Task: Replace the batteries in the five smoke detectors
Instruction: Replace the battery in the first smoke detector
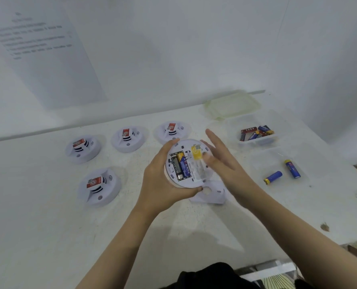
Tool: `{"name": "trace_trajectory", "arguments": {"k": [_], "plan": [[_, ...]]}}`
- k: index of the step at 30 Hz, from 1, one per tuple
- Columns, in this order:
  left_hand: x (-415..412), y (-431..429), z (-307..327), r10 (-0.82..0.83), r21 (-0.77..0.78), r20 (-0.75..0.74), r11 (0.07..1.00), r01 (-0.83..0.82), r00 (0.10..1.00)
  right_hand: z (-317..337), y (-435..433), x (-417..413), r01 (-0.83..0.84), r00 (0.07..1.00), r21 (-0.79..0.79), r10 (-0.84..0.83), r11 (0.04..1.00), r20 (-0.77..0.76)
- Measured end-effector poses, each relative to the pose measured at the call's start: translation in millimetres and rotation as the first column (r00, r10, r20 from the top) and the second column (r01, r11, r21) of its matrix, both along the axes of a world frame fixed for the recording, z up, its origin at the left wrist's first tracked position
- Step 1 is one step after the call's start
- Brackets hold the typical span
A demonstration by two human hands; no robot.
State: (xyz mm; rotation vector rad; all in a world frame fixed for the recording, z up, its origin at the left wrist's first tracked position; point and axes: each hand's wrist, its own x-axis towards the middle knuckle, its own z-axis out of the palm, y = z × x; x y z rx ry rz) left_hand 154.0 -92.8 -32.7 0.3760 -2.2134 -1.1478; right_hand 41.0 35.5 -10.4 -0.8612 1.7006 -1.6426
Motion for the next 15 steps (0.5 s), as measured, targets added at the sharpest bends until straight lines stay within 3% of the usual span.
{"name": "trace_trajectory", "arguments": {"k": [3, 6, 9, 15], "plan": [[8.2, -13.0, -5.0, 0.016, 0.023, 0.007, 1.000, -0.016, 1.000, -5.1, 7.7, -11.8, 0.105, 0.958, 0.153, -0.059, 0.983, -0.279], [18.6, -23.2, -10.4, 0.062, 0.047, 0.020, 0.997, -0.063, 0.998, -15.1, 19.7, -14.4, 0.111, 0.745, 0.452, 0.227, 0.885, -0.627], [27.2, -27.9, -14.4, 0.087, 0.054, 0.017, 0.995, -0.087, 0.996, -26.0, 23.8, -11.4, 0.144, 0.513, 0.633, 0.490, 0.760, -0.705], [34.5, -27.3, -23.0, 0.063, 0.080, 0.060, 0.994, -0.068, 0.996, -28.5, 19.2, -11.6, 0.170, 0.485, 0.646, 0.507, 0.744, -0.713]]}}
